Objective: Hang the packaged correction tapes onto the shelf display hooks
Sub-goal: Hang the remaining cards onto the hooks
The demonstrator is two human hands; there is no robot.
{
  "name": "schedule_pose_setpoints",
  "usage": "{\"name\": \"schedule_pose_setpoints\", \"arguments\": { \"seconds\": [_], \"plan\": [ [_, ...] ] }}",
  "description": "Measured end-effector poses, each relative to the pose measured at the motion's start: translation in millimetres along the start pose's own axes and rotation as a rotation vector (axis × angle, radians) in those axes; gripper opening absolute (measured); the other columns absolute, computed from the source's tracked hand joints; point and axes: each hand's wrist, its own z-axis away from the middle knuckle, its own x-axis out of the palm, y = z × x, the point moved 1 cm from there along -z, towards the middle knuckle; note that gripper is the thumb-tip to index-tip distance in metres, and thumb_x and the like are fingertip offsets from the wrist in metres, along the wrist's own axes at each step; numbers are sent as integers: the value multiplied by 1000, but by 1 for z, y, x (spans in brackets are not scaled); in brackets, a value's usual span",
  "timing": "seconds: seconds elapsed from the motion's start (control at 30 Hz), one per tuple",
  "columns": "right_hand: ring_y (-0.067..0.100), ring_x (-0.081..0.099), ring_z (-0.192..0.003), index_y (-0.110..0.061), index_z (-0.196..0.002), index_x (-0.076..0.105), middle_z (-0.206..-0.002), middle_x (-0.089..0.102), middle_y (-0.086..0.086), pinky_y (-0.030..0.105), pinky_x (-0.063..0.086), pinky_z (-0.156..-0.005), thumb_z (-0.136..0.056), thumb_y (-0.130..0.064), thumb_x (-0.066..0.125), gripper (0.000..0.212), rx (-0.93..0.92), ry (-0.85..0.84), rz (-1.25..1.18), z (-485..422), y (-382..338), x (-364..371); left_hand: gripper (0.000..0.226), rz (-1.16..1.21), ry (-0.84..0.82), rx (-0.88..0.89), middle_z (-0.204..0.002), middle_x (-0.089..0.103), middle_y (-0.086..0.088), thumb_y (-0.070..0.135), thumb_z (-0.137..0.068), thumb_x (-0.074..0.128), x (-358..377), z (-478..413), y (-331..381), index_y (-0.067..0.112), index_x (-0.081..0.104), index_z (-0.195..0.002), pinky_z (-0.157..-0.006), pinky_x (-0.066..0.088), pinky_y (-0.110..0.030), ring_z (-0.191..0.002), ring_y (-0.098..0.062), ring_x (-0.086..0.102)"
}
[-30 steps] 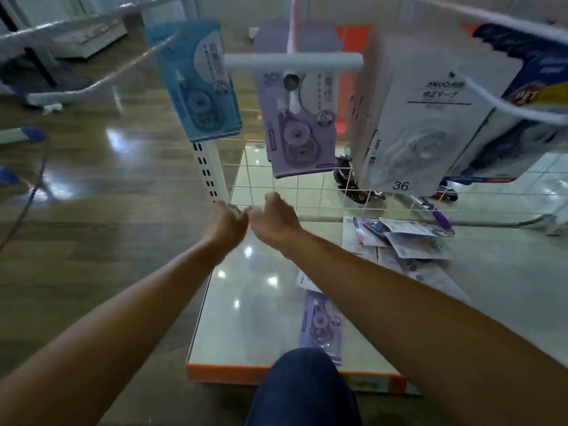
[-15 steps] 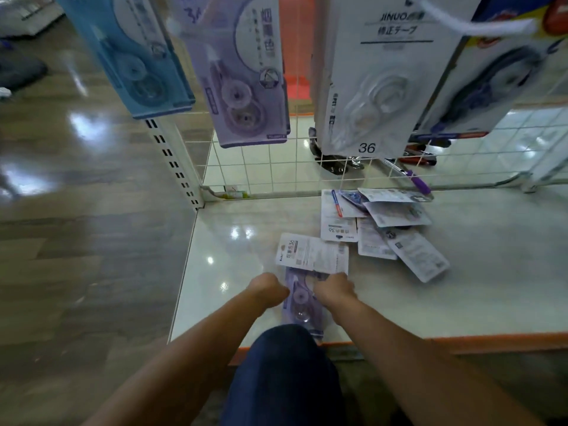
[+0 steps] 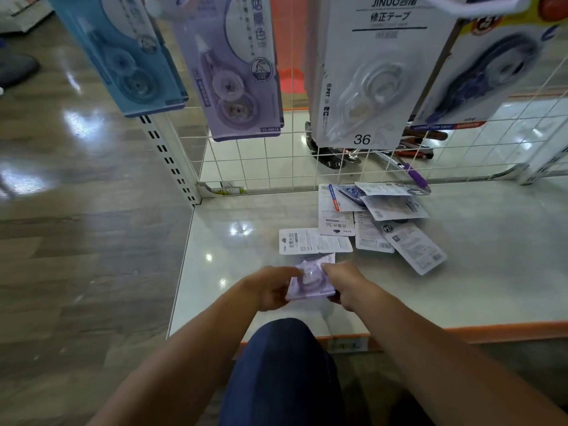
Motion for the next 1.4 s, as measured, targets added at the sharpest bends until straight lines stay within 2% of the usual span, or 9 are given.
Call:
{"name": "schedule_pose_setpoints", "arguments": {
  "seconds": [0.1,0.23,0.33,0.6,0.77,0.93,1.07,1.27,1.4],
  "plan": [
    [20,60,-68,-12,-98,58,-85,64,11,24,47,-51,-91,-6,47,15,33,-95,-45,17,-12,-4,31,61,-108,60,-108,66,-14,17,-89,67,-3,14,6,11,58,-118,-64,56,-26,-85,-21,66],
    [28,66,-77,-8,-99,62,-93,68,17,37,57,-66,-89,-7,55,12,3,-200,-56,40,-24,-6,39,-10,-186,149,-113,68,-18,10,-86,68,-17,42,6,0,57,-122,-89,55,-39,-102,-31,67],
    [26,62,-74,-10,-93,62,-92,65,17,33,54,-65,-92,-11,56,6,-127,-166,-123,57,-40,-3,50,-103,-233,260,-116,67,-21,11,-78,72,-33,68,3,-2,55,-123,-99,48,-50,-109,-36,64],
    [24,64,-80,-14,-84,63,-91,69,12,38,53,-79,-94,-10,54,14,-490,-218,-216,130,-87,13,52,-146,-97,613,-110,70,-13,18,-67,72,-53,136,10,10,59,-118,-93,53,-47,-102,-29,68],
    [29,65,-89,-20,-78,64,-95,69,13,43,54,-80,-92,-7,56,20,-742,-175,-210,183,-109,15,37,-188,7,876,-108,71,-9,6,-82,69,-55,165,13,12,60,-117,-90,55,-45,-100,-26,69],
    [30,64,-89,-23,-79,70,-88,68,13,51,51,-92,-91,-14,60,18,-1013,-234,-274,237,-117,14,28,-233,56,1142,-100,72,-2,1,-84,64,-52,198,14,15,61,-107,-79,57,-25,-96,-16,70],
    [19,66,-80,-16,-85,68,-83,69,5,38,57,-79,-91,-11,59,12,-1190,-296,-341,270,-122,11,28,-237,115,1320,-99,71,3,9,-81,67,-49,226,19,21,60,-105,-79,55,-21,-93,-11,69],
    [26,62,-81,-18,-90,70,-84,69,7,50,54,-79,-86,-21,58,13,-1317,-243,-350,280,-130,11,39,-273,113,1387,-101,71,6,31,-71,66,-47,244,27,26,59,-109,-81,56,-23,-95,-10,69],
    [27,55,-80,-21,-87,71,-82,65,9,47,49,-77,-86,-22,59,12,-1301,-199,-376,276,-133,13,35,-276,130,1372,-103,70,5,28,-74,68,-46,239,31,27,58,-108,-82,57,-25,-96,-11,69]
  ]
}}
